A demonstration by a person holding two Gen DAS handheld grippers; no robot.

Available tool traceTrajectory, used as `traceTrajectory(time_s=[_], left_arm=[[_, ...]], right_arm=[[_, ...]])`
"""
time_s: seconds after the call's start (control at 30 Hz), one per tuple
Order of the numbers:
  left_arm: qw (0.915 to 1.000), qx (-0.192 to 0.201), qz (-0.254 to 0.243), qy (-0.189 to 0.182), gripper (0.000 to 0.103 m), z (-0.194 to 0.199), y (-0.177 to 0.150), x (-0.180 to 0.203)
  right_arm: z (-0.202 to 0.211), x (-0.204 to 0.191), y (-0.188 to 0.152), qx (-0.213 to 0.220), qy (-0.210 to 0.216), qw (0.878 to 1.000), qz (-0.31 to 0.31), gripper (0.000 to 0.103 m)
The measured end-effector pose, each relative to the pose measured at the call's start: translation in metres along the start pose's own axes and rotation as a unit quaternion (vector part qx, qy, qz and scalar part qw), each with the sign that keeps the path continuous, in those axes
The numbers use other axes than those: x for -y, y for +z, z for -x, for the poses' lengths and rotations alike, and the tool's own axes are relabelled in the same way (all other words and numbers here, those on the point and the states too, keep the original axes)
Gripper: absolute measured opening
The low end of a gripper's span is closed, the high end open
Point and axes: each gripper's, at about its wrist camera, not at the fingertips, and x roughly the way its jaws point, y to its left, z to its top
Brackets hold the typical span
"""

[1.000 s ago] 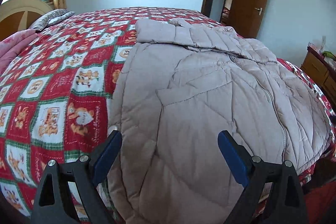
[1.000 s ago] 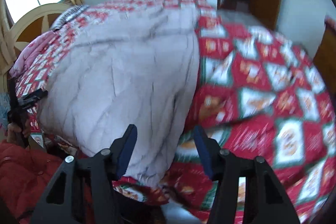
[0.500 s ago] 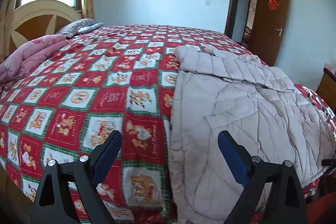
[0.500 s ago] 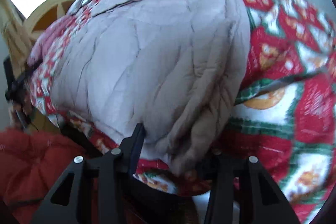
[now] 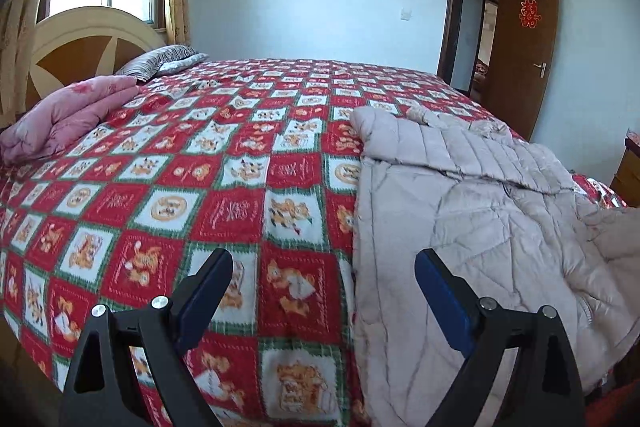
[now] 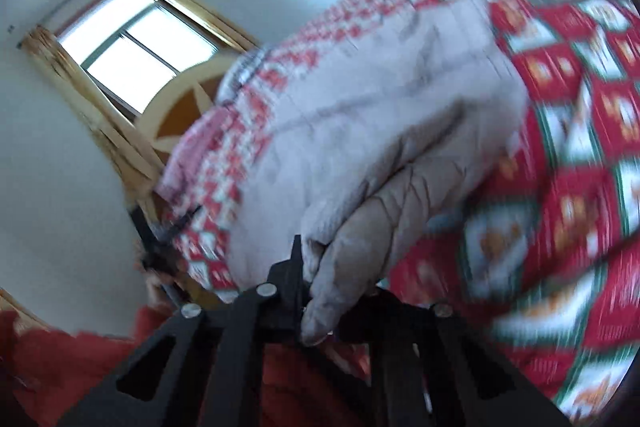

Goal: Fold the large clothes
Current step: 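Grasp the folded jacket edge with the right tool and fold it over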

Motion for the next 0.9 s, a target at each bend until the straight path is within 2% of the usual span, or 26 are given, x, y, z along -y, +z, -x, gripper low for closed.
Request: traceTrajectory(time_s=[0.2,0.37,0.47,0.6,0.73,0.83,0.9], left_arm=[[0.9999,0.005,-0.013,0.009,0.093,-0.009,0.014,-0.011],[0.9996,-0.006,-0.024,0.016,0.093,-0.020,0.014,-0.024],[0.9995,-0.024,-0.019,0.011,0.093,-0.032,0.011,-0.034],[0.9991,-0.036,-0.014,-0.017,0.093,-0.043,0.011,-0.036],[0.9977,-0.024,-0.006,-0.064,0.093,-0.049,0.027,-0.025],[0.9952,-0.013,-0.015,-0.096,0.093,-0.063,0.053,-0.004],[0.9943,-0.007,-0.026,-0.104,0.093,-0.074,0.070,0.012]], right_arm=[[-0.038,-0.003,0.074,0.032,-0.003,0.999,-0.015,0.012],[-0.067,0.027,0.128,0.062,-0.022,0.996,-0.068,0.012],[-0.077,0.049,0.147,0.078,-0.043,0.991,-0.098,0.012],[-0.096,0.090,0.164,0.097,-0.088,0.978,-0.160,0.012],[-0.116,0.129,0.172,0.108,-0.112,0.965,-0.209,0.012],[-0.133,0.138,0.174,0.102,-0.120,0.968,-0.196,0.017],[-0.136,0.136,0.177,0.107,-0.114,0.971,-0.179,0.021]])
